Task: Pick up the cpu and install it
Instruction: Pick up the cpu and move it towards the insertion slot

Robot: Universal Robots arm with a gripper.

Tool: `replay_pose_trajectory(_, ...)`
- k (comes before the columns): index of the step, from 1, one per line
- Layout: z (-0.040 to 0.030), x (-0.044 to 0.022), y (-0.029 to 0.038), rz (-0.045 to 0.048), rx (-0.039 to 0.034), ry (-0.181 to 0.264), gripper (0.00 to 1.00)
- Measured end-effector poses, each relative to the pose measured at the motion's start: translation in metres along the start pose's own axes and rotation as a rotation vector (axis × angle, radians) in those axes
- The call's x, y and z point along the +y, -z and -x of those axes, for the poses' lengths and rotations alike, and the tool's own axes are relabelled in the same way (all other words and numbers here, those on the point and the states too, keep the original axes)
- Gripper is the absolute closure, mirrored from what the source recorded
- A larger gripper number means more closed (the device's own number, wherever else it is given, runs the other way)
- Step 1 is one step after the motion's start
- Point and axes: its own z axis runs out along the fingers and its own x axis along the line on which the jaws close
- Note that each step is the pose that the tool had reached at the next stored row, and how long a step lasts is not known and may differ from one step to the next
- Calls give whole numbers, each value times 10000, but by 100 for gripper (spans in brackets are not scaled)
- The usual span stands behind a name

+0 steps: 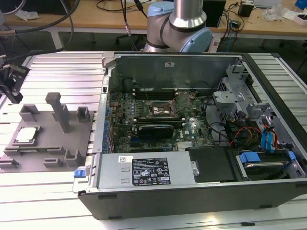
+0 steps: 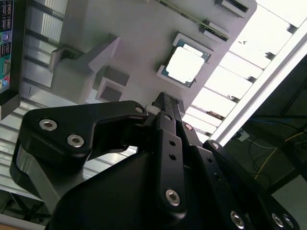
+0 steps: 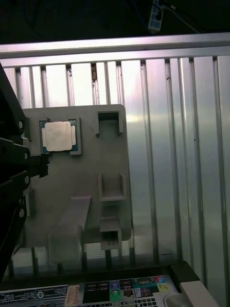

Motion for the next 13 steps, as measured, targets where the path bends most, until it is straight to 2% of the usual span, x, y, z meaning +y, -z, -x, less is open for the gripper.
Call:
replay_pose_trajectory(9,-13,-1,-11,1,-1,-1,89)
replay_pose_trajectory(13,-31,-5,-51,0,1,0,89)
